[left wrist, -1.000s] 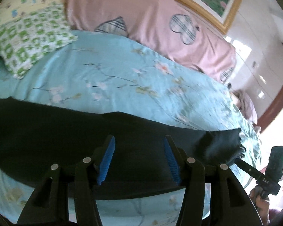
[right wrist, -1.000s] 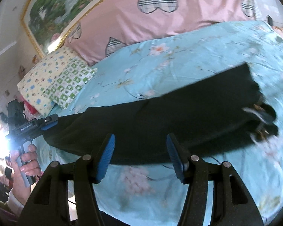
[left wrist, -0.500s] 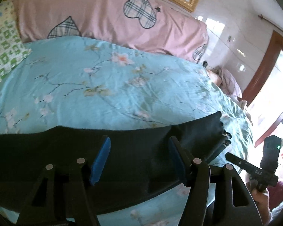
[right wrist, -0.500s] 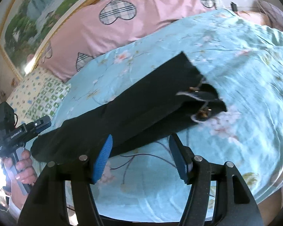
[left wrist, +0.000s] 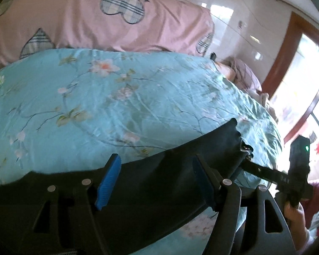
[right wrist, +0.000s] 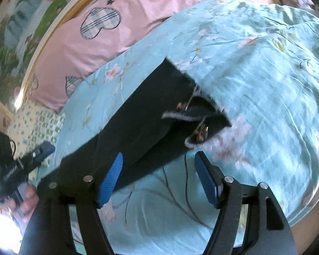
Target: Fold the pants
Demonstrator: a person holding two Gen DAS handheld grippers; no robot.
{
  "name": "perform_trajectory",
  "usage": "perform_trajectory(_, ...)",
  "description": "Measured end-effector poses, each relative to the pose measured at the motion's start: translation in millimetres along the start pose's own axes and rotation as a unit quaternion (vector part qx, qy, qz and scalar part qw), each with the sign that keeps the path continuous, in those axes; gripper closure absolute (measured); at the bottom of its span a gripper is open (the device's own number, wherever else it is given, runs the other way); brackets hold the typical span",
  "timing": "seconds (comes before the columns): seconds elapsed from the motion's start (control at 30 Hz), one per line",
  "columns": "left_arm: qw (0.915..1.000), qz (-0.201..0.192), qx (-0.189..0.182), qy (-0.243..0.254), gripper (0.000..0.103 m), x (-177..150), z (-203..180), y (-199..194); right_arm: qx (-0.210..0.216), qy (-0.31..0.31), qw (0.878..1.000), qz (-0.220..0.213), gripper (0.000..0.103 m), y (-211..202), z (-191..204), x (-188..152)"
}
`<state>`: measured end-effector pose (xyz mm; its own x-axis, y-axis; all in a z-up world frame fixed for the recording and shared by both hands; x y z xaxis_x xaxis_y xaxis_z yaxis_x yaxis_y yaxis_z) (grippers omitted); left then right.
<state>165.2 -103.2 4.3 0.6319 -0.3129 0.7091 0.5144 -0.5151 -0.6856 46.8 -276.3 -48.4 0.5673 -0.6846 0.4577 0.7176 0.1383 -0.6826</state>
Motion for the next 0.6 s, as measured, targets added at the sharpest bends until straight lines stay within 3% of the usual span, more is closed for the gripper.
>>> perform_trajectory(0.23, 0.9978, 0.033, -0.022, 0.053, 0.030, 14.6, -29.4, 30.3, 0.015, 0.059, 0.998, -0.032, 0.033, 11.7, -4.2, 27.2)
perform_trajectory(0.3, 0.9960, 0.044, -0.032, 0.071, 0.030, 18.3, -39.9, 39.6, 0.022, 0.063, 0.997, -0.038, 0.047, 15.1, -6.6, 31.8)
perform_trajectory(0.43, 0.9904, 0.067, -0.062, 0.103, 0.030, 22.0, -62.0, 56.7, 0.029, 0.048, 0.998, -0.031, 0.085, 19.0, -14.1, 32.8)
perform_trajectory(0.6, 0.9788, 0.094, -0.102, 0.150, 0.030, 34.8, -94.2, 83.8, 0.062, 0.034, 0.997, -0.035, 0.090, 4.4, -25.3, 28.0)
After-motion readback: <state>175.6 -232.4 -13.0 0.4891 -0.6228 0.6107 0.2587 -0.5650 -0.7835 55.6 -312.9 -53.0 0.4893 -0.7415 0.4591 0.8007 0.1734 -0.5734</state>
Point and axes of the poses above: each gripper's, at about its wrist camera, not at the fingertips, and y roughly the way its jaws point, z to its left, x to its top, the point moved 9 cm from there along y, roughly the way its jaws point, and after that the axes turned 7 degrees about y, right-handed, at the moved point
